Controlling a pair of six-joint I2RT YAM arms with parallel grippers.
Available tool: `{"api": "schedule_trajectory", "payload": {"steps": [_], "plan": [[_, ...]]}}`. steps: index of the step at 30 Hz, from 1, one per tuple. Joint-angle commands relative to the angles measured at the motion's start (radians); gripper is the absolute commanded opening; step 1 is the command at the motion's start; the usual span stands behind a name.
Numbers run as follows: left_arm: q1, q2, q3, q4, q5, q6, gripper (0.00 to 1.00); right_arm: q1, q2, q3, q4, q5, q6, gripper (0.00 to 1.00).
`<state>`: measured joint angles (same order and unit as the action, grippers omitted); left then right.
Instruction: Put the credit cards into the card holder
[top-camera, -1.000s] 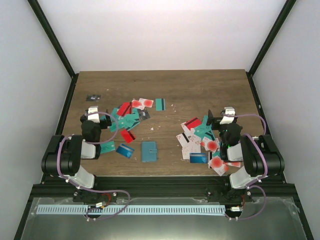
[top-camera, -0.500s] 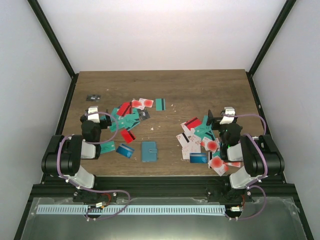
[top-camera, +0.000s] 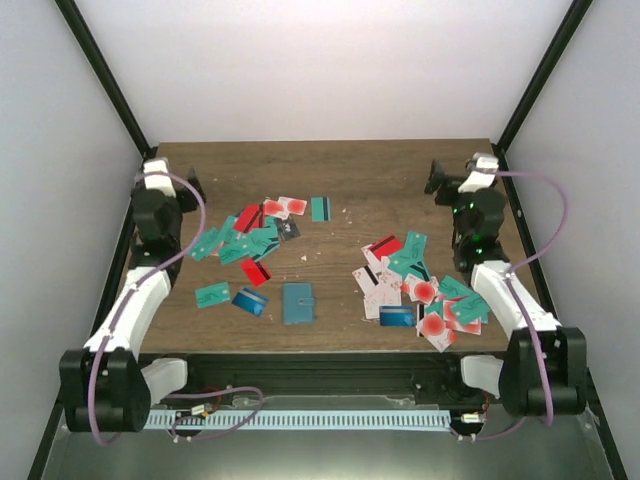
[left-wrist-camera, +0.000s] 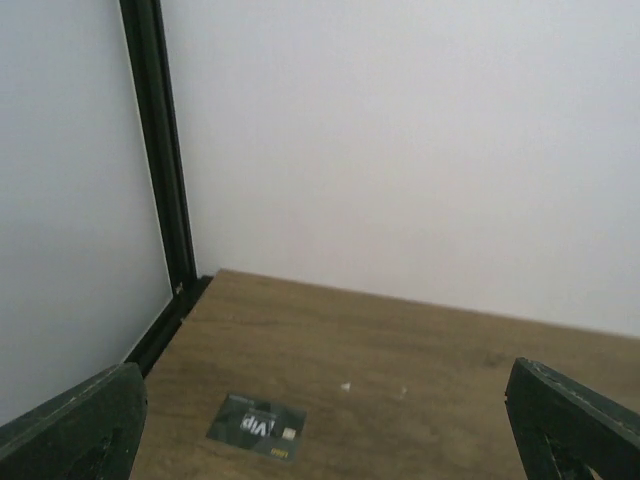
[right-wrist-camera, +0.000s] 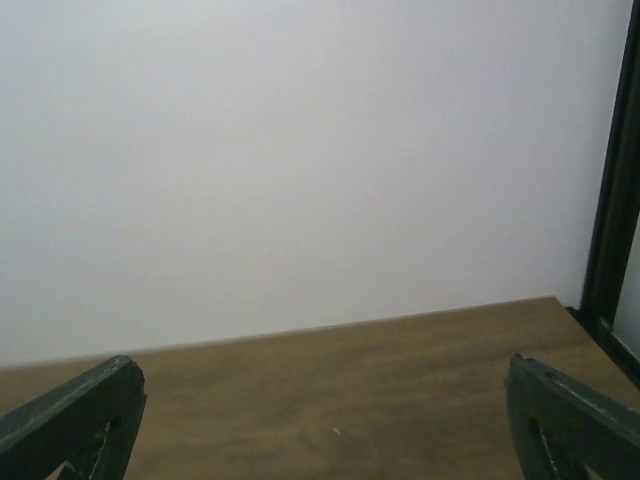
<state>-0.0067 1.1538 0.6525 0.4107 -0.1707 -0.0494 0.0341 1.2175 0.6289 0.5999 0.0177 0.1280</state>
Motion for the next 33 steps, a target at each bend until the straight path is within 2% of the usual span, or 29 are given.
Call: {"api": "schedule_trajectory", "payload": {"steps": [1,6,7,8,10,12,13,14,19,23,27,33], "plan": [[-0.001,-0.076,0.242,-0.645,-0.008,-0.130,1.00,-0.008,-0.080,0.213,-0.480,0.021,0.306,1.00],[0.006,-0.156,0.315,-0.994,0.033,-0.340,1.00,-0.008,-0.177,0.246,-0.650,-0.122,0.382,1.00],[0.009,-0.163,0.324,-1.056,0.093,-0.326,1.00,-0.008,-0.184,0.245,-0.680,-0.165,0.397,1.00],[0.010,-0.178,0.317,-1.139,0.207,-0.311,1.00,-0.008,-0.170,0.270,-0.794,-0.251,0.443,1.00],[0.010,-0.194,0.278,-1.209,0.292,-0.313,1.00,0.002,-0.132,0.281,-0.921,-0.338,0.475,1.00],[0.009,-0.204,0.229,-1.266,0.357,-0.316,0.99,0.063,-0.113,0.255,-1.012,-0.362,0.507,1.00],[0.007,-0.209,0.200,-1.278,0.395,-0.319,0.95,0.106,-0.113,0.233,-1.032,-0.361,0.516,1.00],[0.002,-0.214,0.182,-1.292,0.438,-0.320,0.94,0.178,-0.118,0.214,-1.047,-0.354,0.527,1.00],[-0.058,-0.262,0.100,-1.258,0.530,-0.471,0.85,0.436,-0.141,0.119,-1.098,-0.313,0.638,1.00],[-0.237,-0.247,0.039,-1.177,0.469,-0.616,0.81,0.631,-0.129,0.082,-1.100,-0.274,0.724,0.99],[-0.372,-0.160,-0.009,-1.083,0.436,-0.696,0.77,0.754,-0.054,0.131,-1.127,-0.224,0.762,0.98],[-0.489,-0.018,-0.038,-0.939,0.450,-0.719,0.72,0.852,0.103,0.243,-1.198,-0.173,0.767,0.95]]}}
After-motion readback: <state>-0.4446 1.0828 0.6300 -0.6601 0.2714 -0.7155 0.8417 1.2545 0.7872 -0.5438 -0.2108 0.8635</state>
